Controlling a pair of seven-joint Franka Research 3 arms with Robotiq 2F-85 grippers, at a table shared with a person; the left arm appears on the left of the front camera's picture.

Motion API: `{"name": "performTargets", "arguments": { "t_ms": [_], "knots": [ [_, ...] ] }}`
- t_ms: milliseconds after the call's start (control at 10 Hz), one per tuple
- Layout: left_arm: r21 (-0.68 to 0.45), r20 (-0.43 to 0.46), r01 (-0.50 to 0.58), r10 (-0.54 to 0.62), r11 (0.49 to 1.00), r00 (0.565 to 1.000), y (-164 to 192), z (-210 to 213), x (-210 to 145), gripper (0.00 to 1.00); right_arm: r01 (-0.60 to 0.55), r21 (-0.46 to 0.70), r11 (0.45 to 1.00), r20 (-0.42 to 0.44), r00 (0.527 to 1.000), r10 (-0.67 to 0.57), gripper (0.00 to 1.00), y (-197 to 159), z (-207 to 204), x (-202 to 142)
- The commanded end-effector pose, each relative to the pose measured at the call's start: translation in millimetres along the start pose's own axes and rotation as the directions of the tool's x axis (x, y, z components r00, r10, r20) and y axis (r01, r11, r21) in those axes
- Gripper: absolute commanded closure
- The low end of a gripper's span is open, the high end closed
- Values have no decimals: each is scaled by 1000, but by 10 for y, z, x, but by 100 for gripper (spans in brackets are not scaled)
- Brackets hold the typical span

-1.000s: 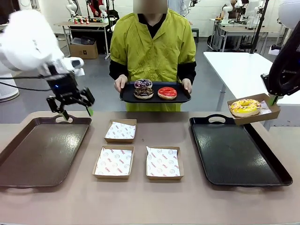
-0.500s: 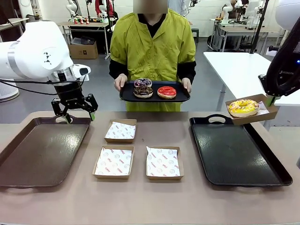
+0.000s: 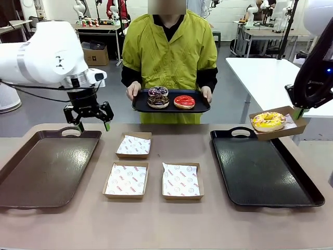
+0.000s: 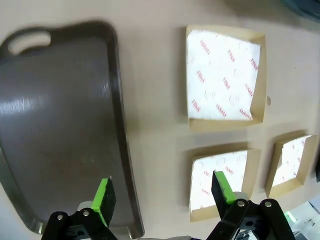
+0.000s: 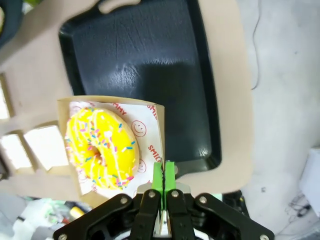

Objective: Individually package the donuts and arrange them on the tray.
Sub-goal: Place the picked Paper togo box on the Handle tray while simultaneously picking up another Paper togo box from the table with the other hand.

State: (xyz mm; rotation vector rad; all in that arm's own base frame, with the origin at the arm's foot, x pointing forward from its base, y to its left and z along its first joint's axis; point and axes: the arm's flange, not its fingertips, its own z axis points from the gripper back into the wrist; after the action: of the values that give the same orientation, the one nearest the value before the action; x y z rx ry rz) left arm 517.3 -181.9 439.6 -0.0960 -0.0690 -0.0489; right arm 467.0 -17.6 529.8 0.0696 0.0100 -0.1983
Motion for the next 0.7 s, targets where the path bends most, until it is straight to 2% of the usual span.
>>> {"name": "performTargets", "arguments": {
  "t_ms": [0, 200, 400, 600],
  "knots": [
    [53, 42, 111, -113, 992, 993, -176, -90, 412, 0, 5, 58, 998, 40, 999, -7, 99, 49, -303, 172],
    [87, 28, 173, -176, 981, 984, -229, -329, 654, 0, -56, 91, 994, 71, 996, 50, 99, 97, -577, 338],
    [38, 7, 202, -202, 979, 979, -175, -584, 808, 0, -74, 164, 984, 85, 995, 61, 99, 149, -810, 519],
    [17, 1, 158, -158, 987, 987, -116, -811, 840, 0, -95, 193, 977, 101, 992, 77, 99, 237, -975, 696]
  ]
}}
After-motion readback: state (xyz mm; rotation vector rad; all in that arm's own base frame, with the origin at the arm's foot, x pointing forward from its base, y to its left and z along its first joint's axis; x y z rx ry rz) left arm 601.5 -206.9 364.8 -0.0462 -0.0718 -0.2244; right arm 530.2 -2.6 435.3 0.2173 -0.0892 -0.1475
